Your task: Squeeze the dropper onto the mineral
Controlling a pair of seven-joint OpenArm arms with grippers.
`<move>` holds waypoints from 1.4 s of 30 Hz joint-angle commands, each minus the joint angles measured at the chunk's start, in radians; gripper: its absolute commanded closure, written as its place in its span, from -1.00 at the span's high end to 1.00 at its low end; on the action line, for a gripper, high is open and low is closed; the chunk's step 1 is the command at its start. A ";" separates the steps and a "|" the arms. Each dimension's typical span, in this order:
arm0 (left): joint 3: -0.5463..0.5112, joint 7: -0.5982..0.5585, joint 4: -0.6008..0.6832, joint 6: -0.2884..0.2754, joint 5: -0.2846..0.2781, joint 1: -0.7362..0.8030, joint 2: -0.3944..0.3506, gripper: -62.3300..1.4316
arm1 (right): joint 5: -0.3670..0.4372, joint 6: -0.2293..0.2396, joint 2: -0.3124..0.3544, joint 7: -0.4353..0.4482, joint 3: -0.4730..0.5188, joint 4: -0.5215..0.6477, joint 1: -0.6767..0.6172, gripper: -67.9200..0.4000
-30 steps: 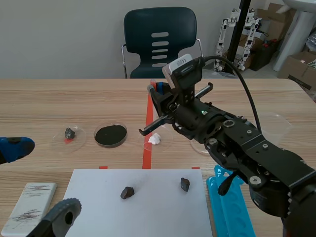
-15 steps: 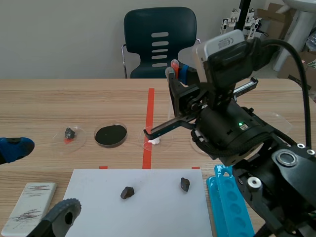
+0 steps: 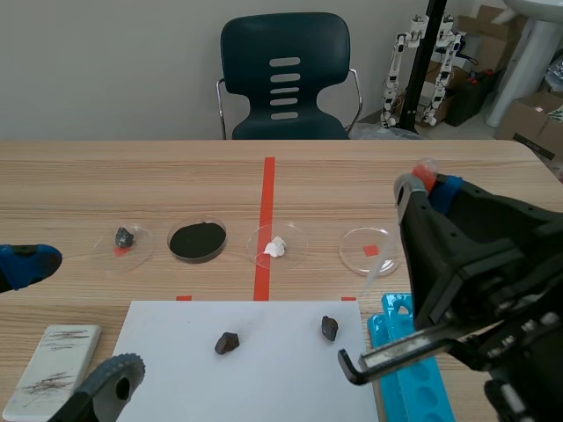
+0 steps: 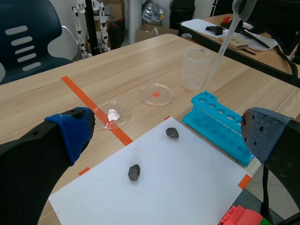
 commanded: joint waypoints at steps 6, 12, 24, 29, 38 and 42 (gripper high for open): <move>0.001 -0.019 0.023 -0.002 -0.010 -0.001 0.002 1.00 | -0.111 0.063 0.002 0.157 0.063 0.011 -0.119 -0.89; 0.001 -0.019 0.023 -0.002 -0.010 -0.001 0.002 1.00 | -0.121 0.152 0.002 0.222 0.122 0.011 -0.197 -0.89; 0.001 -0.019 0.023 -0.002 -0.010 -0.001 0.002 1.00 | -0.121 0.187 0.002 0.236 0.153 0.011 -0.221 -0.89; 0.001 -0.019 0.023 -0.002 -0.010 -0.001 0.002 1.00 | -0.121 0.188 0.002 0.200 0.153 0.011 -0.221 -0.89; 0.001 -0.019 0.023 -0.002 -0.010 -0.001 0.002 1.00 | -0.121 0.188 0.002 0.166 0.153 0.011 -0.221 -0.89; 0.001 -0.019 0.023 -0.002 -0.010 -0.001 0.002 1.00 | -0.121 0.188 0.002 0.166 0.153 0.011 -0.221 -0.89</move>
